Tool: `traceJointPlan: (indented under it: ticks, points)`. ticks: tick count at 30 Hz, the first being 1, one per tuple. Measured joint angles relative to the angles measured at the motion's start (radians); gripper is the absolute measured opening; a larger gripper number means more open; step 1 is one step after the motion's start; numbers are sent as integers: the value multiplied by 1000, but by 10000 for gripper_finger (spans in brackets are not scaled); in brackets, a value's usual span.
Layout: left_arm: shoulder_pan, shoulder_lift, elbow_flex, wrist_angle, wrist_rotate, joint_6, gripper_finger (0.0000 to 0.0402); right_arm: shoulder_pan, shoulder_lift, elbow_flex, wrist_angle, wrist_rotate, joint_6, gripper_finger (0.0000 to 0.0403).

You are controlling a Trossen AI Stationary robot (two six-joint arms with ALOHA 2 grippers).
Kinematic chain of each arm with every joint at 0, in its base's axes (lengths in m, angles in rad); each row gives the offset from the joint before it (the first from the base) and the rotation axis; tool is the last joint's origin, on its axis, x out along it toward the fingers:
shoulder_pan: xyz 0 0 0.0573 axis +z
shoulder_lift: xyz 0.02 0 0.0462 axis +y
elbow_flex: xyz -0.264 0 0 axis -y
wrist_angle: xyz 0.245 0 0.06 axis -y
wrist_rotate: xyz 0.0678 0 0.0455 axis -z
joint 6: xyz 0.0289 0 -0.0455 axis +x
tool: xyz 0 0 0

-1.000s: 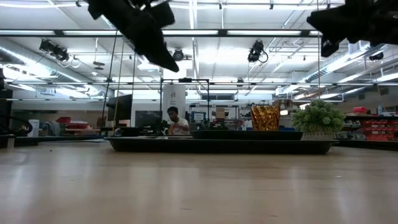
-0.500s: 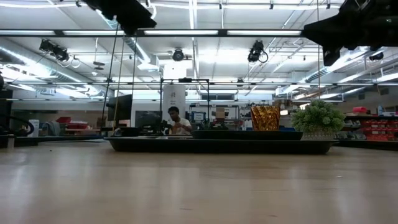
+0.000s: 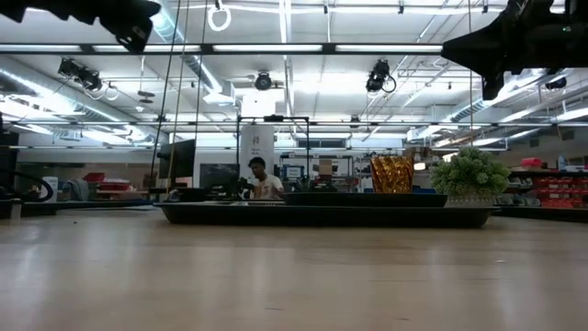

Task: Pick and place plate/cup/fork/spoon on tray
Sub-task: Return to Home Position

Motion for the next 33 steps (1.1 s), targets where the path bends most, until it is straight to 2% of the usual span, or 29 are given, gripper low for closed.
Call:
traceJointPlan:
  ticks: [8,14,17,21,28,33]
  points:
    - [-7,-215,-124,32,-4,-32,141,0,0,0,2,-3,-2,64]
    - [-7,-368,-240,114,-3,-34,141,0,0,0,2,-3,-2,64]
    - [-8,-425,-277,141,2,-106,141,0,0,0,4,-3,-2,64]
    - [-11,-442,-298,119,6,-209,142,0,0,0,4,-3,-2,64]
    - [-8,-441,-300,67,4,43,142,0,0,0,7,-3,-2,64]
    - [-8,-440,-300,31,4,78,142,0,0,0,7,-3,-2,64]
